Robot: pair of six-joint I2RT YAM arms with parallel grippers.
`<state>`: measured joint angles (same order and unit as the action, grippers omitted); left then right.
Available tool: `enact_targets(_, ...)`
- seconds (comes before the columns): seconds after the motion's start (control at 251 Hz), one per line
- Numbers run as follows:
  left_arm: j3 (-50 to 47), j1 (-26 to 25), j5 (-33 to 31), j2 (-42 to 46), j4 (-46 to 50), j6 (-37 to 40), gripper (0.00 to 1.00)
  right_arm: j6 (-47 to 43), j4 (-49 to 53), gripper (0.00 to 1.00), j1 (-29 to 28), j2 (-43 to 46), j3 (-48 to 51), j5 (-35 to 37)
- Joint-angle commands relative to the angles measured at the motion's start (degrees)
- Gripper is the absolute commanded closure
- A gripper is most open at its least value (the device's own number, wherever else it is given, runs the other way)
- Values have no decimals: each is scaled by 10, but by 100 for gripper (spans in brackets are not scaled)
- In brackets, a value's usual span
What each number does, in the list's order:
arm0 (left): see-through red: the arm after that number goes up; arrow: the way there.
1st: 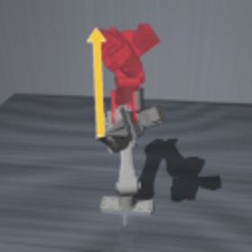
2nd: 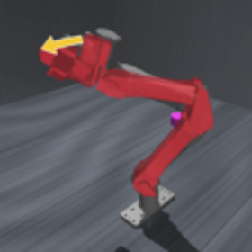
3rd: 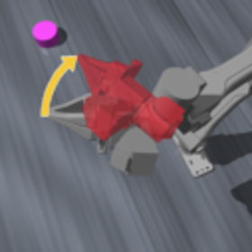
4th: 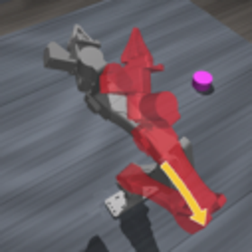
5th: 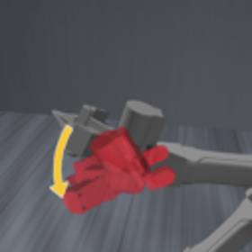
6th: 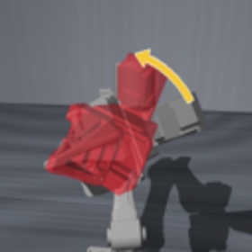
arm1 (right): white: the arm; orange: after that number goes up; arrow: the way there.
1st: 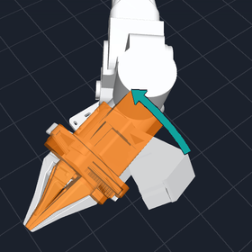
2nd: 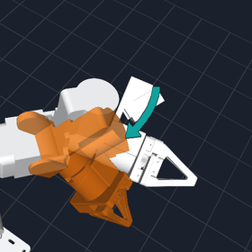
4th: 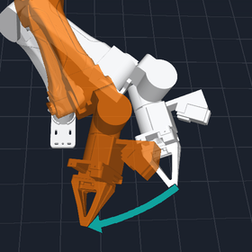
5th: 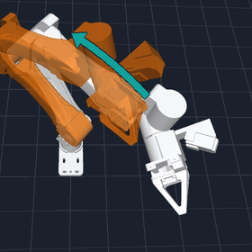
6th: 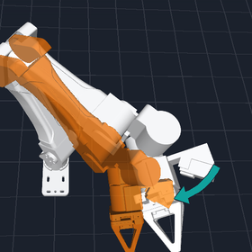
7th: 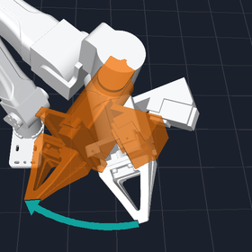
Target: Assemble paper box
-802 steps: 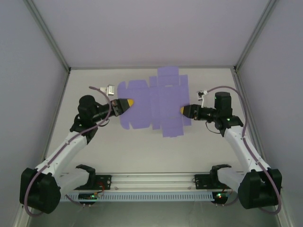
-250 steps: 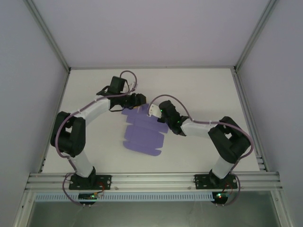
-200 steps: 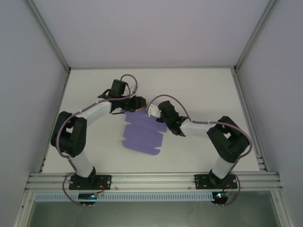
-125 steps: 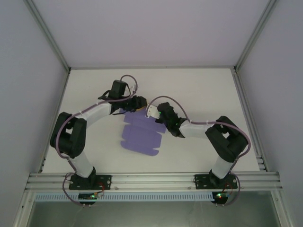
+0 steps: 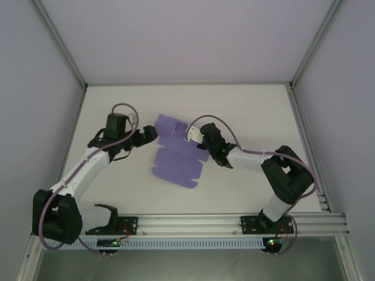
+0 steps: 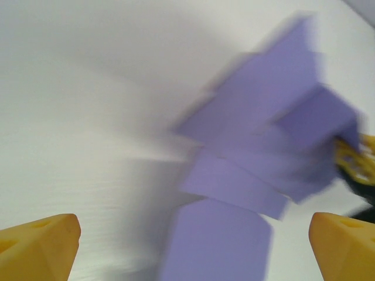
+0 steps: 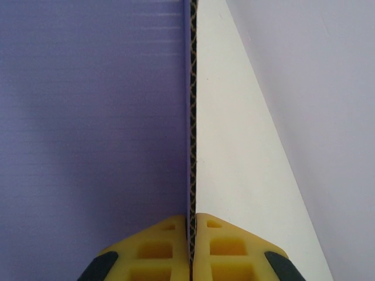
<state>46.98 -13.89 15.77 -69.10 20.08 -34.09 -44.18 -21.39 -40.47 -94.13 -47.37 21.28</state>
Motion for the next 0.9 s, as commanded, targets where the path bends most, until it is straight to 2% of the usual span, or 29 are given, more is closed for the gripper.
enact_targets(0.0, -27, 21, -56, -10, 51, 0, 0, 19, 14, 96, 1, 17, 1, -3)
enact_targets(0.204, -9, 22, -60, -79, 41, 10, 0, 29, 16, 96, 0, 14, -11, 4)
enact_targets(0.339, -19, 17, -7, -101, -23, 20, 1, 37, 24, 96, 0, 14, -17, 6)
enact_targets(0.507, -21, 5, 10, -128, -66, 28, 3, 49, 21, 95, -3, 20, -19, -2)
enact_targets(0.631, -27, -5, 31, -134, -117, 29, 15, 53, 23, 95, -6, 23, -21, -8)
enact_targets(0.858, -57, -30, 88, -125, -221, 39, 24, 65, 29, 95, -8, 25, -25, -20)
enact_targets(0.898, -57, -32, 90, -127, -224, 40, 30, 67, 29, 96, -9, 25, -26, -21)
